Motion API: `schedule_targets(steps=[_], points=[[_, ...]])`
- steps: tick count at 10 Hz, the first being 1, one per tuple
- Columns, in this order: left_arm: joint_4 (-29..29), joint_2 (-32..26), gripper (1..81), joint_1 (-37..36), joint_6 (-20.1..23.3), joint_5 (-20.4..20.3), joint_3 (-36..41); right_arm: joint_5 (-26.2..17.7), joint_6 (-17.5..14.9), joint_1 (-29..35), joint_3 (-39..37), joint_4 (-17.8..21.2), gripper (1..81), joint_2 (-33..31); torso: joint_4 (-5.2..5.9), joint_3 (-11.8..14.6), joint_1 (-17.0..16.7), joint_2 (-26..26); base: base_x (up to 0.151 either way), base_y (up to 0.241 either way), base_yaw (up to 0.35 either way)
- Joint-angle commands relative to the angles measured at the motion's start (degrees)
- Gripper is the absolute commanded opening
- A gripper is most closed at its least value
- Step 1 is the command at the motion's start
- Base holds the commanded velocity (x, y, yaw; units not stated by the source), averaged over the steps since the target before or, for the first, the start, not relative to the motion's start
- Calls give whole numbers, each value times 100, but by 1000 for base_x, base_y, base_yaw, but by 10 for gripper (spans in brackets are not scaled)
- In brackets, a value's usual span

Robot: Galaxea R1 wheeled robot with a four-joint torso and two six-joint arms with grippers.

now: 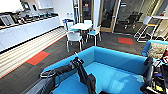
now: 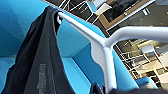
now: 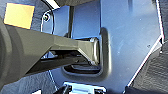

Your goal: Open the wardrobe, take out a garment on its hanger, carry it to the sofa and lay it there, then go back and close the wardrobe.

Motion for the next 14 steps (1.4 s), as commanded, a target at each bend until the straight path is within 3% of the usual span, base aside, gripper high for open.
schedule_targets(steps=[1,2,3,5,6,7,9,14], points=[[322,-135,10,-898,25,-46,83,-306,13,4,41,-21,811,-28,0,0,0,0,0,0,0],[331,-214,10,-846,25,-55,83,-306,5,4,41,-12,811,-28,0,0,0,0,0,0,0],[349,-267,10,-775,34,-55,83,-306,13,-5,32,-21,811,-28,438,122,0,0,0,0,0],[410,-433,10,-635,34,-55,92,-306,4,-5,24,-30,811,-28,624,209,0,0,0,0,0],[445,-477,10,-556,34,-64,101,-298,4,-5,24,-30,811,-19,772,251,0,0,0,0,0],[463,-504,10,-494,34,-64,92,-297,13,-5,24,-21,811,-28,405,112,0,0,0,0,0],[778,-512,10,-257,34,-64,92,-253,13,-5,15,-12,811,-28,686,153,-2,0,0,0,0],[1157,-908,10,516,34,-125,92,-227,4,-5,24,-38,811,-2,708,155,-2,0,0,0,0]])
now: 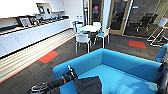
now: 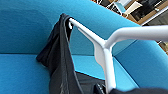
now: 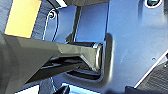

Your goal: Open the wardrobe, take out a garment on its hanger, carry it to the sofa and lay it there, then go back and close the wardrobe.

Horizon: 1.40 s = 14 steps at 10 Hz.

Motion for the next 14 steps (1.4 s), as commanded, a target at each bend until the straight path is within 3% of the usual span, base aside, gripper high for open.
schedule_targets(steps=[1,5,6,8,11,14], points=[[270,-203,10,-623,23,57,53,-282,-14,34,48,-55,811,18,0,0,0,0,0,0,0],[384,-282,10,-368,23,40,62,-176,-23,8,48,-46,811,18,0,2,0,-2,0,0,0],[437,-282,811,-307,23,-4,88,-167,-31,8,40,-71,811,18,0,2,0,-2,0,0,0],[771,-300,811,-237,32,-92,220,-167,-31,7,48,-81,811,18,0,5,0,-2,0,0,0],[1992,-537,811,421,32,-127,1046,-115,-14,7,40,-55,811,0,0,5,0,-2,0,0,0],[3716,-1159,811,1580,32,-830,2219,-115,-14,34,39,-55,811,-17,0,7,0,-2,0,0,0]])
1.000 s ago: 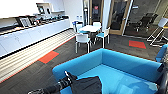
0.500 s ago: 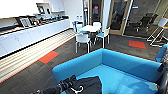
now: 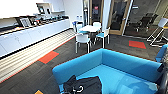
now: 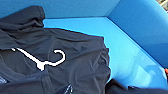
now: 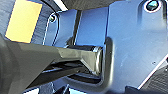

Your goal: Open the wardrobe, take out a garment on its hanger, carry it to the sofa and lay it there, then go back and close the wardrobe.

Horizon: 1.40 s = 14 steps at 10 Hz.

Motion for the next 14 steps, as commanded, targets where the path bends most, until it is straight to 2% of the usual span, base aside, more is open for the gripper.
schedule_targets(steps=[1,3,4,5,6,8,11,12,14], points=[[2015,-748,811,557,32,-472,1052,-274,-12,45,39,-50,811,-5,0,0,0,0,0,0,0],[2440,-846,811,1330,23,-473,1010,-274,-3,46,39,-23,811,-13,0,2,-2,0,0,0,0],[2485,-854,811,1700,14,-472,861,-274,-3,54,39,-23,811,-5,0,232,-2,0,0,0,0],[2485,-837,811,2033,-3,-481,659,-274,-11,54,39,-23,811,4,0,323,-2,0,0,0,0],[2458,-785,811,2289,-12,-481,448,-274,-3,72,39,-23,811,13,0,107,-2,0,0,0,0],[2423,-652,811,2711,-38,-472,148,-274,15,98,30,-6,811,13,0,243,-10,-9,0,0,0],[2379,-266,811,3195,-117,-604,-642,-283,24,98,13,-6,811,13,0,254,-10,-13,0,0,0],[2309,-90,811,3335,-223,-648,-1056,-283,15,98,13,-15,811,13,-166,254,-10,-15,0,0,0],[2292,429,811,3485,-232,-675,-2014,-283,15,116,4,-15,811,13,-278,409,-10,-18,0,0,0]])
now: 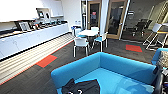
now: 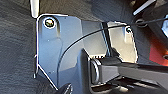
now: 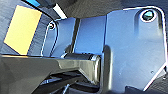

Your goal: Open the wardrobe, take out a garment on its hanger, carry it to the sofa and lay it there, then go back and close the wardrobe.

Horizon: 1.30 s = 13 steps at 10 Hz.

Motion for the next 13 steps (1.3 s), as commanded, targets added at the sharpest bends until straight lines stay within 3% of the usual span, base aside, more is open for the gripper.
schedule_targets(steps=[1,3,5,6,7,9,11,12,13], points=[[-31,660,811,15,-114,51,-1140,-270,-2,94,21,-8,811,-2,11,-7,7,0,0,0,0],[-40,820,811,287,-88,76,-1185,-270,-2,93,-24,-8,811,7,-94,61,7,-2,0,0,0],[-137,829,811,463,35,147,-1203,-270,-2,102,-32,-8,811,7,-94,64,7,-4,0,0,0],[-420,872,811,516,442,311,-1272,-270,-2,102,-32,-17,811,16,-94,64,7,-4,0,0,0],[-1157,952,811,551,1116,666,-1299,-270,-2,111,-32,-17,811,7,-94,64,7,-6,0,0,0],[-3525,1154,811,560,3581,1174,-1308,-270,-2,85,-32,-17,811,-2,-94,64,7,-9,0,0,0],[-6500,1137,811,490,6566,1228,-1283,-270,-2,84,-49,-17,811,-11,-365,65,7,-9,0,0,0],[-7285,1136,811,472,7221,1201,-1273,-270,6,85,-58,-17,811,-11,-443,65,7,-9,0,0,0],[-7826,1145,811,472,7567,1184,-1273,-270,6,93,-58,-17,811,-11,-579,65,7,-11,0,0,0]])
